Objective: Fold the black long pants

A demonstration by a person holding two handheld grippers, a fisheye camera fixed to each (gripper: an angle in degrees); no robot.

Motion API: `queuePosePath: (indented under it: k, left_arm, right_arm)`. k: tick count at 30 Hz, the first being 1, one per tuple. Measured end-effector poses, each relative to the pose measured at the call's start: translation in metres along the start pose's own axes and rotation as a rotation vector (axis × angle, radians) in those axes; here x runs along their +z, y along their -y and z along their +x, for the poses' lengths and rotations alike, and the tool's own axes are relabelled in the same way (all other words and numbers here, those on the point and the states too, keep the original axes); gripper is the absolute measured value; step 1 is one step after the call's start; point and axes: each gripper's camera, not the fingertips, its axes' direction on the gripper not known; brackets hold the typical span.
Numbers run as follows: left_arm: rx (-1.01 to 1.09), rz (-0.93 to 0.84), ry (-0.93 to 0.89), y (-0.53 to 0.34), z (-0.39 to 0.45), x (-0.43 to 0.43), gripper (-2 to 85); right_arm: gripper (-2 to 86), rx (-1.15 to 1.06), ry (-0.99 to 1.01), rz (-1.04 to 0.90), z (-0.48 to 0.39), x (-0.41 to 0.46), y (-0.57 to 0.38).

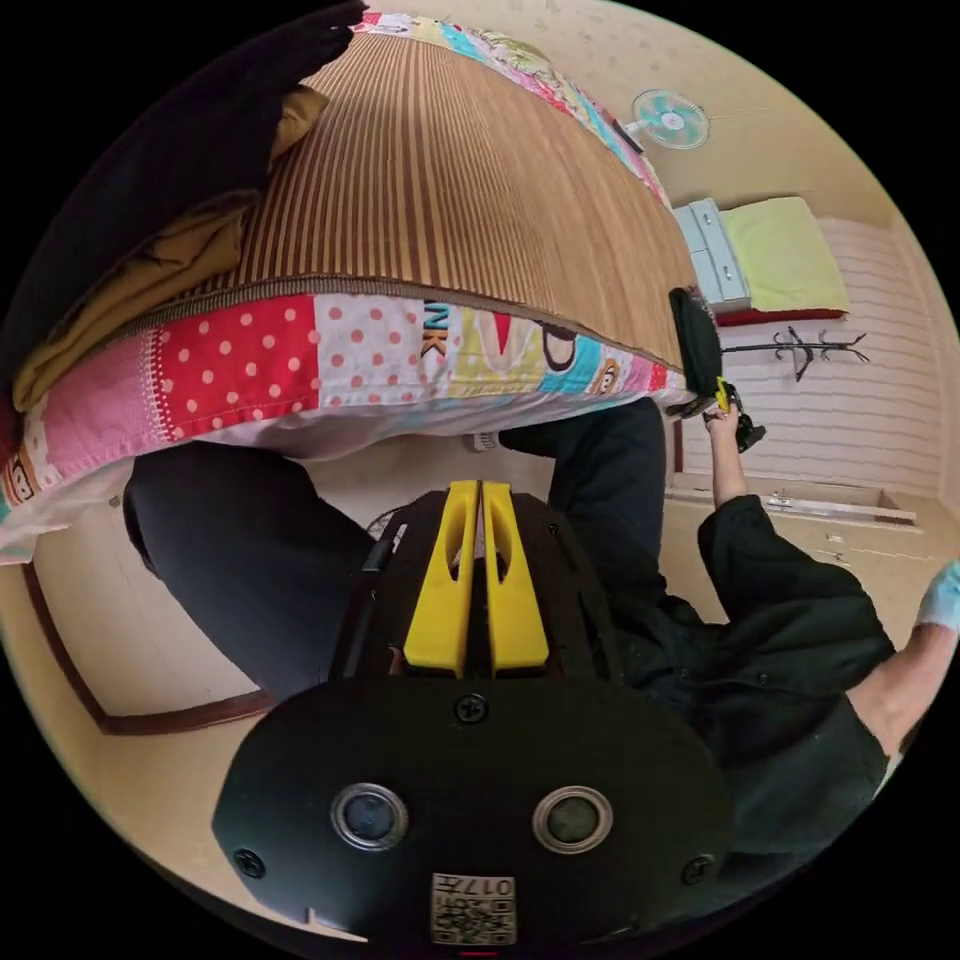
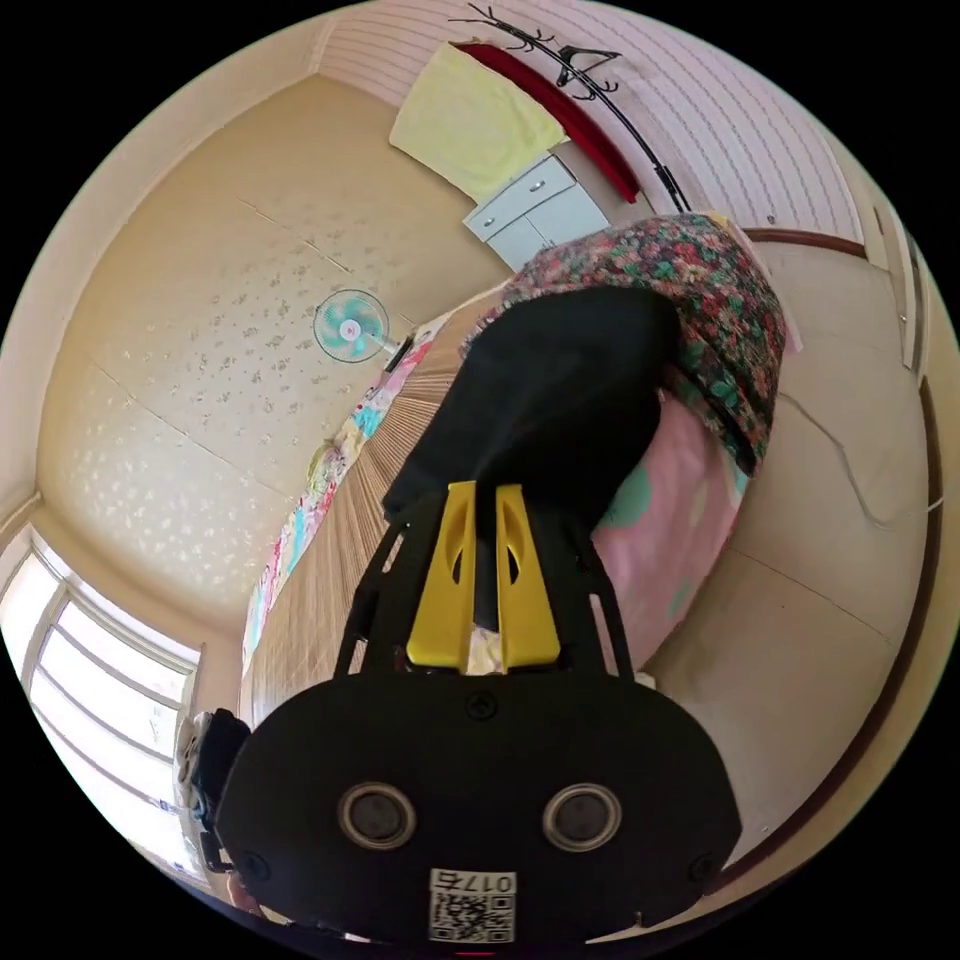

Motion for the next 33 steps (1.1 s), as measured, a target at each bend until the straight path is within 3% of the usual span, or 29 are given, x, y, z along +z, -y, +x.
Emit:
queuePosePath:
  k: [2,5,7,10,13,16,18,21,23,27,29,30,33]
  left_arm:
    - [0.067,0.095,-0.071,-0.008,0.004,-0.02,-0.5]
    - [0.155,0.202,-0.091,-0.019,0.019,-0.043,2.4]
    - [0.258,0.271,-0.192,-0.029,0.031,-0.053,5.2]
    - [0.337,0.335,-0.309,-0.042,0.033,-0.06,4.1]
    - [0.355,0.353,-0.299,-0.054,0.027,-0.066,4.0]
    - [0.343,0.358,-0.277,-0.067,0.013,-0.075,4.2]
    - [0.342,0.38,-0.264,-0.078,0.005,-0.082,3.6]
    - [0.34,0.419,-0.222,-0.094,-0.01,-0.089,0.2]
    - [0.347,0.445,-0.215,-0.099,-0.019,-0.088,-0.5]
    - [0.369,0.543,-0.225,-0.103,-0.035,-0.077,-0.9]
    - [0.373,0.569,-0.203,-0.099,-0.035,-0.067,-1.0]
    - [0.369,0.561,-0.154,-0.093,-0.032,-0.058,-1.0]
    - [0.35,0.426,0.151,-0.071,-0.004,-0.021,-0.9]
  right_arm:
    - [3.3,-0.11,0.013,0.016,-0.062,-0.001,0.022]
    - [3.0,-0.393,0.191,-0.043,-0.187,0.011,0.039]
    - [2.9,-0.718,0.278,-0.201,-0.299,0.039,0.005]
    - [2.8,-1.086,0.464,-0.466,-0.396,0.073,-0.089]
    - [2.7,-1.242,0.762,-0.778,-0.433,0.098,-0.2]
    - [2.6,-1.23,0.907,-1.024,-0.433,0.116,-0.309]
    - [2.5,-1.175,0.854,-1.051,-0.422,0.122,-0.355]
    - [1.9,-1.14,1.036,-1.199,-0.402,0.107,-0.415]
    - [1.4,-1.173,1.036,-1.212,-0.393,0.089,-0.435]
    - [1.2,-0.898,1.066,-1.054,-0.355,0.081,-0.375]
    - [1.8,-0.771,0.9,-0.877,-0.324,0.091,-0.321]
    - [2.4,-0.657,0.705,-0.754,-0.297,0.101,-0.282]
    - [3.8,-0.42,0.347,-0.535,-0.225,0.12,-0.203]
